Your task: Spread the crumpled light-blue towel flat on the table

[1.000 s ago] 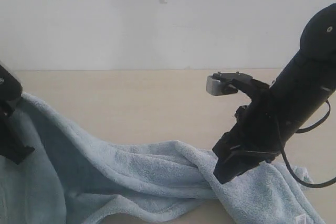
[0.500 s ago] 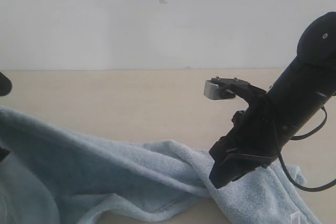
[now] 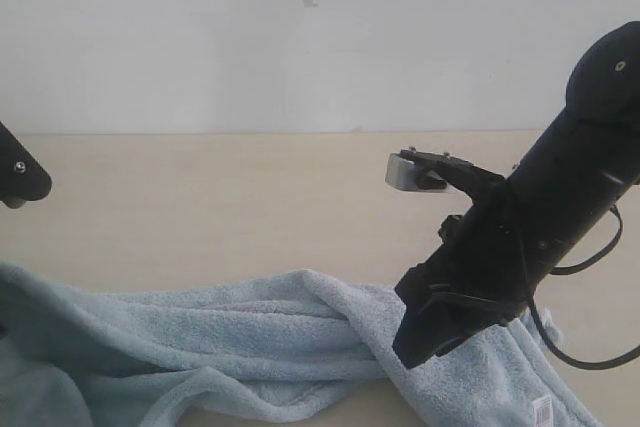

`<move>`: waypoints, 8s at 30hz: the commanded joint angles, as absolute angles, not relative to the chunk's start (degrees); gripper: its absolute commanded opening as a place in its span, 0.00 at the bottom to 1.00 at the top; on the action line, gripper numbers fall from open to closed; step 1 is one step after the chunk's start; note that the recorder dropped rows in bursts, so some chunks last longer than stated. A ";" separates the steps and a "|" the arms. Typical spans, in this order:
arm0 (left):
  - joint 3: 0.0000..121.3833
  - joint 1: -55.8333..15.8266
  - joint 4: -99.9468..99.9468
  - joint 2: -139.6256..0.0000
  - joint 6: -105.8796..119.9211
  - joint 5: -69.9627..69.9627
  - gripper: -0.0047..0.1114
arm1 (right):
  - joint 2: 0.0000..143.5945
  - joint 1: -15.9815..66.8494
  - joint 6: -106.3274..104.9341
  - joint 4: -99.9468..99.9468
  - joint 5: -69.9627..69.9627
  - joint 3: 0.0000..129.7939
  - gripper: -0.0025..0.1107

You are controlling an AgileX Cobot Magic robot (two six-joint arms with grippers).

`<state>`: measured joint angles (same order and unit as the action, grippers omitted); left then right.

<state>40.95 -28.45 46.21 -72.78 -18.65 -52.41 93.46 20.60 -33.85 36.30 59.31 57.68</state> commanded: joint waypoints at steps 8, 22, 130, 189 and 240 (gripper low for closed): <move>41.38 -28.53 50.16 -72.85 -18.58 -53.41 0.64 | 93.26 20.63 -34.87 36.73 59.76 57.75 0.39; 38.50 -28.64 -9.48 -80.43 15.24 -24.28 0.62 | 93.26 36.63 -12.16 2.20 55.40 55.90 0.39; 40.21 -28.64 -23.13 -86.76 16.43 -14.88 0.59 | 112.66 11.60 4.12 0.64 28.72 67.66 0.34; 39.39 -28.54 18.48 -73.56 7.15 -27.34 0.33 | 82.60 7.94 -2.01 -1.88 40.15 67.97 0.02; 29.01 -7.54 86.15 -79.46 -63.98 -4.04 0.41 | 78.73 7.93 25.49 -32.67 36.52 59.39 0.02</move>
<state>25.71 -9.75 93.36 -77.49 -58.54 -7.70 79.05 7.96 25.07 -32.56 37.07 59.65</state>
